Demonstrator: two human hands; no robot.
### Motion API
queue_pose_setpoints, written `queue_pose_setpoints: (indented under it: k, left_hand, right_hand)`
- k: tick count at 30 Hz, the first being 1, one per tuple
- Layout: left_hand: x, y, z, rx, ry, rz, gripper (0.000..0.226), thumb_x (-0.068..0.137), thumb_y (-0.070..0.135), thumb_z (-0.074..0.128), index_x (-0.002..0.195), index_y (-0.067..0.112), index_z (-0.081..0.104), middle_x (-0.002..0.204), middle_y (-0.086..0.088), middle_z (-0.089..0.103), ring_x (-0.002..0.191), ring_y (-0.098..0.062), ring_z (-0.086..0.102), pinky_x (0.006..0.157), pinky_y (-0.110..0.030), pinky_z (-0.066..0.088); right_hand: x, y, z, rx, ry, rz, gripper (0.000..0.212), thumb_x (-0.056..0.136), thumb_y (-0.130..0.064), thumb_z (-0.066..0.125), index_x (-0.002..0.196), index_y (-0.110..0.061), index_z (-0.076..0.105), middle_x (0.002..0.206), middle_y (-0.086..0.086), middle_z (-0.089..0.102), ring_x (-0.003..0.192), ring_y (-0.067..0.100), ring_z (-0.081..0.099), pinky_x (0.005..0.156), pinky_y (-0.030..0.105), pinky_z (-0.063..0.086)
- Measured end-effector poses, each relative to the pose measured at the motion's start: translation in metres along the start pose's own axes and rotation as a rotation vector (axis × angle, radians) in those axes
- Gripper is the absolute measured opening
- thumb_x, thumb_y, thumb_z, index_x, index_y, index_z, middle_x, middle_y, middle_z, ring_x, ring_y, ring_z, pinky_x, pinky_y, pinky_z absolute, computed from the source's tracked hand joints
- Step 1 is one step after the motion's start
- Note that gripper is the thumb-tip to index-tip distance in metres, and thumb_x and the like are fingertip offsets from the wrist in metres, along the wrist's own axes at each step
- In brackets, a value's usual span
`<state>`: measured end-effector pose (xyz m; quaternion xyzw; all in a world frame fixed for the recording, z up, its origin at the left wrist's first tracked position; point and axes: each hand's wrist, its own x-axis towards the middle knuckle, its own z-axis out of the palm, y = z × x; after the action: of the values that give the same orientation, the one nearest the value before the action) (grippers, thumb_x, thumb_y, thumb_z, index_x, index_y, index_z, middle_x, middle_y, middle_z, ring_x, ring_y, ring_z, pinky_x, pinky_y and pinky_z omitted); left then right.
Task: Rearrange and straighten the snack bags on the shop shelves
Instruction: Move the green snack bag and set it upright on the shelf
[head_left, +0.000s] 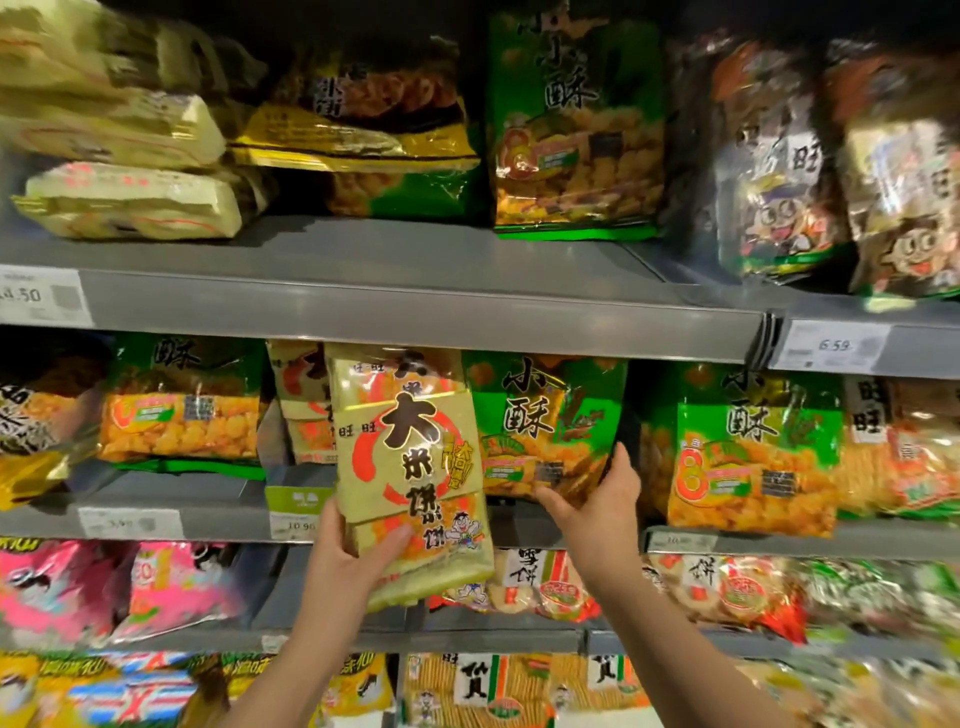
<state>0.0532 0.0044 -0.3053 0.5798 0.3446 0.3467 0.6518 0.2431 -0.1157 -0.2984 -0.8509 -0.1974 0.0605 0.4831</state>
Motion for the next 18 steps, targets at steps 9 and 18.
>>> queue_pose_setpoints:
  k: [9,18]
  left_hand:
    - [0.025,0.005,0.007,-0.007,0.039,0.015,0.043,0.078,0.013,0.069,0.112,0.030,0.048,0.105,0.006,0.064,0.095,-0.010,0.062,0.066,-0.023,0.053]
    - [0.034,0.007,0.001,-0.006,0.049,0.036,0.045,0.078,0.004,0.067,0.108,0.031,0.047,0.100,0.008,0.063,0.091,-0.007,0.061,0.064,-0.018,0.050]
  right_hand:
    - [0.044,0.010,0.005,0.142,-0.173,0.233,0.121,0.063,-0.039,0.083,0.148,-0.019,0.001,0.137,0.007,0.048,0.126,0.029,0.046,0.105,0.048,0.039]
    - [0.043,0.012,0.012,0.092,-0.146,0.114,0.026,0.080,-0.037,0.069,0.097,-0.017,0.067,0.093,0.001,0.069,0.085,0.017,0.065,0.082,0.038,0.054]
